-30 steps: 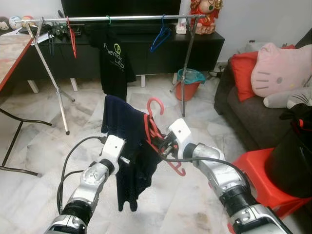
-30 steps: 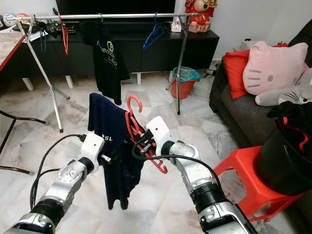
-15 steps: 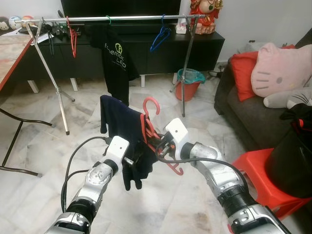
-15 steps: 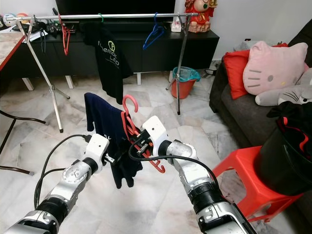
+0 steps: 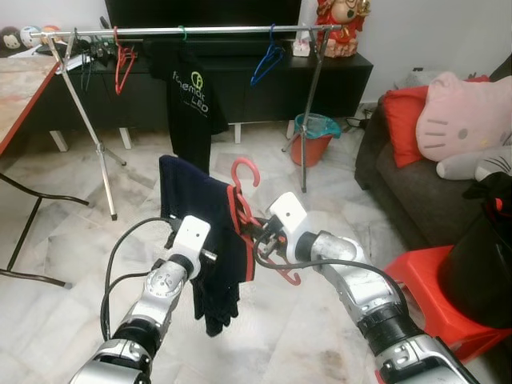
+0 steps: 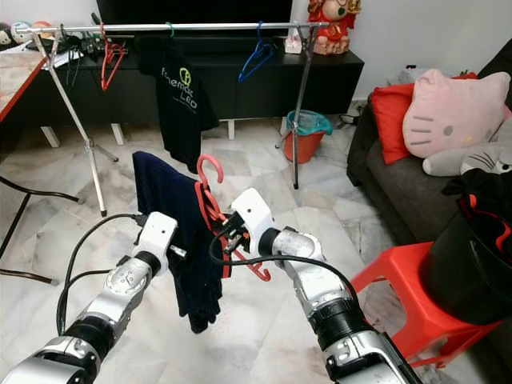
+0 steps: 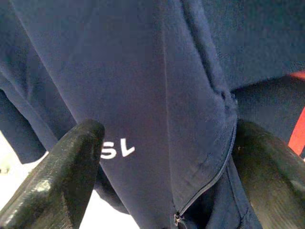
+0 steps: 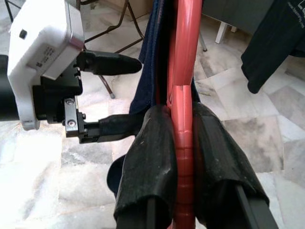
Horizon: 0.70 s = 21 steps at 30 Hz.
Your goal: Hang hanger
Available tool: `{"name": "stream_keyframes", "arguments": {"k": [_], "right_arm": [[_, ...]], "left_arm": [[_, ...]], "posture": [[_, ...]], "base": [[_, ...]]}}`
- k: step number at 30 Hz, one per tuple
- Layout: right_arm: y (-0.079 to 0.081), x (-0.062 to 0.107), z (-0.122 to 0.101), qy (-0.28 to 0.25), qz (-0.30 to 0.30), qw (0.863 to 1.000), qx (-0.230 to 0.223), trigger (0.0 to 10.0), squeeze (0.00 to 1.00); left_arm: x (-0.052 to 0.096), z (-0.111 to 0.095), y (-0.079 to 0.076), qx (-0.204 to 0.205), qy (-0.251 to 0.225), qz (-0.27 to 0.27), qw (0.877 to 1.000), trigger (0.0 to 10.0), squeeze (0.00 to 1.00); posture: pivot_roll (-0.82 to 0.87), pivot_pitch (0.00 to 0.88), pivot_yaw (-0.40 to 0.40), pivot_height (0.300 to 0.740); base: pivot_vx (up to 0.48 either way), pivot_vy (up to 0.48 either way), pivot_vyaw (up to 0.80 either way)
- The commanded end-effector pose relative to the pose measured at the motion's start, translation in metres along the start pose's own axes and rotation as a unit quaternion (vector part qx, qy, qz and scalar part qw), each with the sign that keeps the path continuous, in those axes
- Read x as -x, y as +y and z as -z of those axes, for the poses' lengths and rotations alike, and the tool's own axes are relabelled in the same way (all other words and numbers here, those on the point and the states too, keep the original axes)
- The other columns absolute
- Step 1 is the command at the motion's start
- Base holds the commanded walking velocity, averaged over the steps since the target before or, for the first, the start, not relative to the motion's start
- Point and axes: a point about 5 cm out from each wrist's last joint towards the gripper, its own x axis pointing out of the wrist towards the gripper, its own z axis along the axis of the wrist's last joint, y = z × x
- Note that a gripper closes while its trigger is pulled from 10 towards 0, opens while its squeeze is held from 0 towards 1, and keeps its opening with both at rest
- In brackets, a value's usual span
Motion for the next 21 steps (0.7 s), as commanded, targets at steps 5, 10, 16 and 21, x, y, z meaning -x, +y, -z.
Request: {"name": "stream_keyframes", "arguments": {"k": [5, 10, 16, 21], "right_arm": [[0.001, 0.0, -0.014, -0.024, -0.006, 1.0, 0.018, 0.0, 0.0], [0.002, 0.001, -0.013, -0.022, -0.008, 1.0, 0.018, 0.0, 0.0], [0.003, 0.002, -0.011, -0.019, -0.009, 1.0, 0.02, 0.0, 0.0], [0.006, 0.0, -0.015, -0.023, -0.022, 0.999, 0.021, 0.0, 0.0]], "left_arm": [[-0.003, -0.003, 0.003, -0.019, 0.001, -0.035, 0.999, 10.0, 0.0], [-0.003, -0.004, 0.01, -0.042, 0.002, -0.059, 0.997, 10.0, 0.0], [-0.002, -0.003, 0.014, -0.029, 0.005, -0.091, 0.995, 10.0, 0.0], [-0.004, -0.007, 0.01, -0.029, -0.007, -0.094, 0.995, 10.0, 0.0]], "posture": [[-0.02, 0.004, -0.08, 0.74], [-0.02, 0.012, -0.079, 0.74], [-0.02, 0.008, -0.082, 0.74], [-0.02, 0.007, -0.083, 0.74]], "base": [[0.0, 0.0, 0.0], [0.0, 0.0, 0.0], [0.0, 0.0, 0.0], [0.0, 0.0, 0.0]]}}
